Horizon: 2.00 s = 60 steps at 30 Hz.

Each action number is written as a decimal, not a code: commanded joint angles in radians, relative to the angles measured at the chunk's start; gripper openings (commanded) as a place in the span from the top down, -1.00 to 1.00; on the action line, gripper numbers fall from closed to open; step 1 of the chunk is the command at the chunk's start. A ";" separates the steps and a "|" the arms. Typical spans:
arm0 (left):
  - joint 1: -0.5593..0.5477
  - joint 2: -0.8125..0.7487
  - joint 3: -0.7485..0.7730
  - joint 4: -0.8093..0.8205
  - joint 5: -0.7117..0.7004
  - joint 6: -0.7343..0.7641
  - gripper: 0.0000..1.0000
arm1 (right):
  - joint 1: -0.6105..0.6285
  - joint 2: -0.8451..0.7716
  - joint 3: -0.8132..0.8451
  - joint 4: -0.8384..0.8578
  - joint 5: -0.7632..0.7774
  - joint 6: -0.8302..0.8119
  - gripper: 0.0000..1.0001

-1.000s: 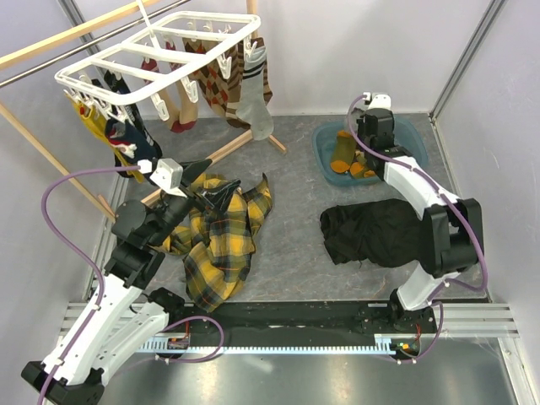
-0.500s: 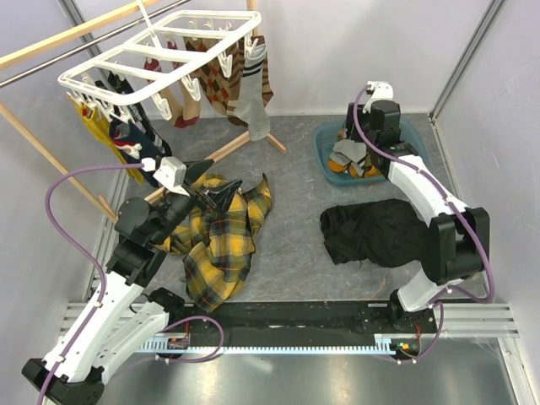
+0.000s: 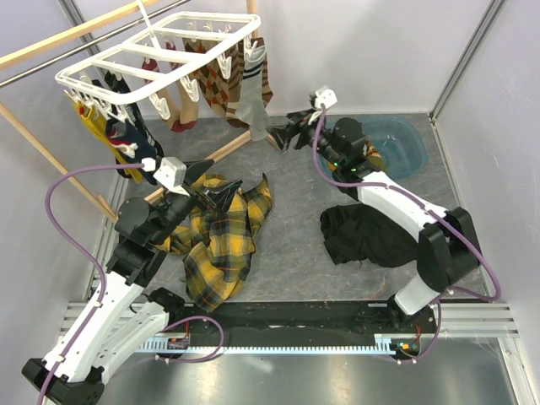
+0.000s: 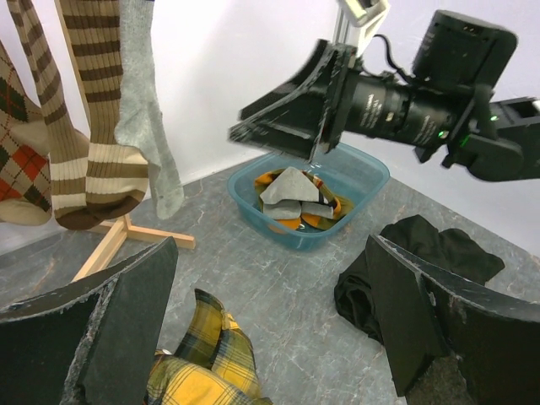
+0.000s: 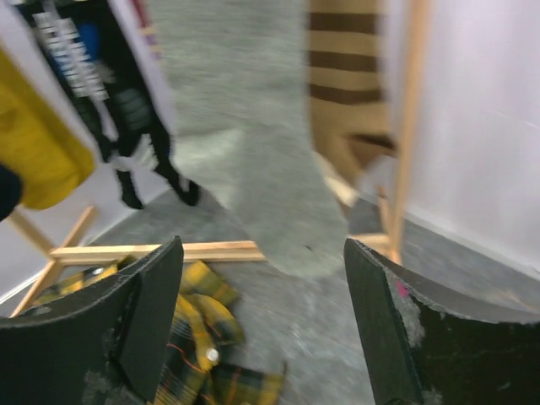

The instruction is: Remove the socks clipped to the hanger

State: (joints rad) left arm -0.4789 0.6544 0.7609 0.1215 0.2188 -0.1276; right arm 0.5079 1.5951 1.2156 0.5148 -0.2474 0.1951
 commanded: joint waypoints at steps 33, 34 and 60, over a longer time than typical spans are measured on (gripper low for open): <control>-0.001 -0.004 0.012 0.010 0.045 0.042 -0.99 | 0.055 0.378 0.334 0.272 -0.064 -0.149 0.29; -0.001 -0.002 0.014 0.009 0.047 0.043 -0.99 | 0.058 0.362 0.317 0.283 -0.055 -0.145 0.41; -0.001 0.025 0.009 -0.003 -0.049 0.068 -0.97 | 0.233 -0.113 0.030 0.136 -0.154 0.093 1.00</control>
State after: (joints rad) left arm -0.4789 0.6777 0.7609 0.1009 0.1867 -0.1024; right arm 0.7139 1.5028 1.2598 0.6628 -0.3473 0.2153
